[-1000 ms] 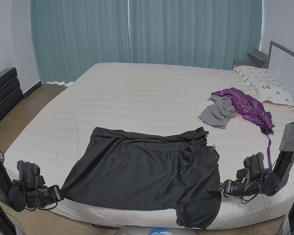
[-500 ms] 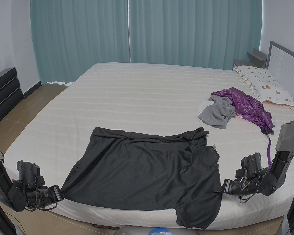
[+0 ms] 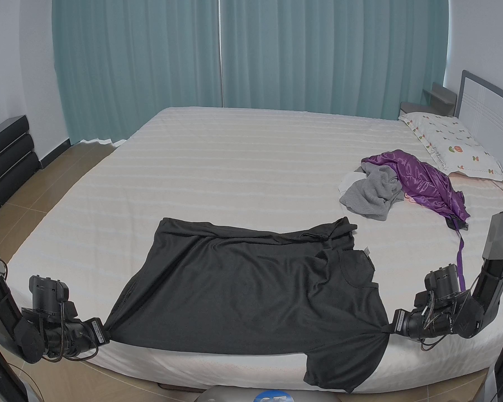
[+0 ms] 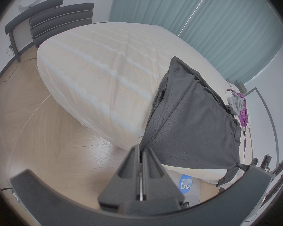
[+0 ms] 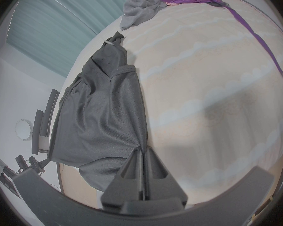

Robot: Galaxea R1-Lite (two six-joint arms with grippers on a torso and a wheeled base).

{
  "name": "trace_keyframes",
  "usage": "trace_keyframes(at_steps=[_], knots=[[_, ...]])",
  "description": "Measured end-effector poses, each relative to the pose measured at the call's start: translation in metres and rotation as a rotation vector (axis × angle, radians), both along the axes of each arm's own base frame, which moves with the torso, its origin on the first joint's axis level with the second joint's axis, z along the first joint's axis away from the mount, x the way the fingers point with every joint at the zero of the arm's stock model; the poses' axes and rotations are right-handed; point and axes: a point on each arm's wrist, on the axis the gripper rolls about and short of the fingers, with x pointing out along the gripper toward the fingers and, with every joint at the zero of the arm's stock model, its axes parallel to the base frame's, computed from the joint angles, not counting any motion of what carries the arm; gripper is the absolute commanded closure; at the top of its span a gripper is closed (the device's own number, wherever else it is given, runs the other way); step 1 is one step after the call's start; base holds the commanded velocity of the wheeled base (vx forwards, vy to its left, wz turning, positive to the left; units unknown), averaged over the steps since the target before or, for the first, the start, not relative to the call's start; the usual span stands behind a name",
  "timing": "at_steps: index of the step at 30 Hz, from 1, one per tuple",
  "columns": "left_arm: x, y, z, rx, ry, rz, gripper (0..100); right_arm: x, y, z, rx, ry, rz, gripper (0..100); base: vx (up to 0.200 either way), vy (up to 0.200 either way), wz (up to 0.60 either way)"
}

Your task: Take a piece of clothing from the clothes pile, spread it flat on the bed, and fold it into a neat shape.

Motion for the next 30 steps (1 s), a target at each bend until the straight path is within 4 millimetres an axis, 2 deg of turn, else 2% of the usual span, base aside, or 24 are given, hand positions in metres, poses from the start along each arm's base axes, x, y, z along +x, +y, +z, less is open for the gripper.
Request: trace_keyframes(at_steps=[13, 28, 29, 30], knots=[[-0.004, -0.005, -0.001, -0.001, 0.015, -0.028, 100, -0.023, -0.020, 0.012, -0.040, -0.016, -0.002, 100, 0.000, 0.000, 0.00], [-0.001, -0.010, -0.010, -0.010, 0.056, -0.041, 100, -0.025, -0.016, 0.014, -0.035, -0.023, 0.023, 100, 0.000, 0.000, 0.00], [0.000, -0.010, -0.011, -0.011, 0.058, -0.040, 100, -0.024, -0.015, 0.013, -0.034, -0.020, 0.025, 0, 0.000, 0.000, 0.00], [0.000, -0.010, -0.012, -0.013, 0.060, -0.039, 0, -0.024, -0.015, 0.013, -0.032, -0.017, 0.028, 0, 0.000, 0.000, 0.00]])
